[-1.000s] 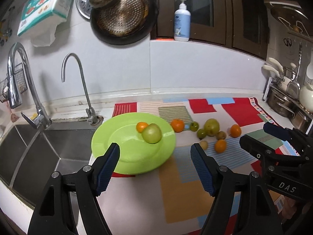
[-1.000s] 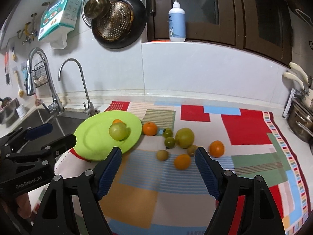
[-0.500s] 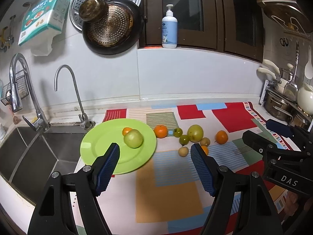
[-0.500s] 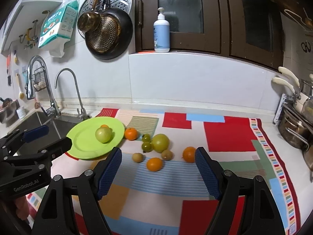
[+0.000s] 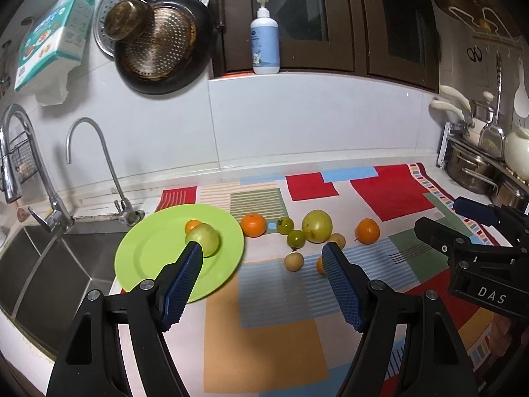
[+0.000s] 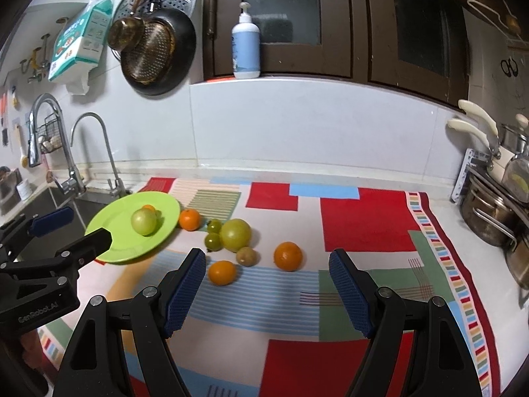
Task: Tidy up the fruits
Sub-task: 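Lift both open tools away from the plate back over the fruits, then grasp the large orange with the right tool while the left tool grasps a brown kiwi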
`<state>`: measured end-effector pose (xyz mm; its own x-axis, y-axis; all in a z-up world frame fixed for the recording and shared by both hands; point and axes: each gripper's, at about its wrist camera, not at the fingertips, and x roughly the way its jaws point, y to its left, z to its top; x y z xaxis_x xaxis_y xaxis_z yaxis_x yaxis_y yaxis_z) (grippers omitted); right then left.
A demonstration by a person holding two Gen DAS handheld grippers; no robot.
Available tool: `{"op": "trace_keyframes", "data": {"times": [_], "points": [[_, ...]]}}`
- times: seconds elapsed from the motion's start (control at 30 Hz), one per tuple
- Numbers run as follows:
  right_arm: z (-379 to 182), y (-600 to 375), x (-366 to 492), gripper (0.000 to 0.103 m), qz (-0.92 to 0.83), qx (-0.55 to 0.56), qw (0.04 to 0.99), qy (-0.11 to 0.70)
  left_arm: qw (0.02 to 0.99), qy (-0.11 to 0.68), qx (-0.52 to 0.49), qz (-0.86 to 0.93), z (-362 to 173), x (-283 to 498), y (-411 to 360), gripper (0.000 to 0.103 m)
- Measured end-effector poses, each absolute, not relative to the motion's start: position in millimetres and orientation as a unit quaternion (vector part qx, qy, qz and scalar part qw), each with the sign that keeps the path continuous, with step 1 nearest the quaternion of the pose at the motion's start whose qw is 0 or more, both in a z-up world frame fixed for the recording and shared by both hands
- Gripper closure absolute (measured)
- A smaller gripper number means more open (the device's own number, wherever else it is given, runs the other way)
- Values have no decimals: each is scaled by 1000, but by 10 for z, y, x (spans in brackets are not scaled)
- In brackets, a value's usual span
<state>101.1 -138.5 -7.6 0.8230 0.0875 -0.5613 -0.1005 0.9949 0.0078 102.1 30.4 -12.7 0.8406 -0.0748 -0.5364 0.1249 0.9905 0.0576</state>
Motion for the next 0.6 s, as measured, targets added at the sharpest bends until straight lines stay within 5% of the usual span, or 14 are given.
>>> {"op": "trace_keyframes", "data": {"times": [0.6], "points": [[-531, -1521, 1540, 26, 47, -11, 934, 354, 934, 349, 48, -63, -641, 1550, 160, 35]]}}
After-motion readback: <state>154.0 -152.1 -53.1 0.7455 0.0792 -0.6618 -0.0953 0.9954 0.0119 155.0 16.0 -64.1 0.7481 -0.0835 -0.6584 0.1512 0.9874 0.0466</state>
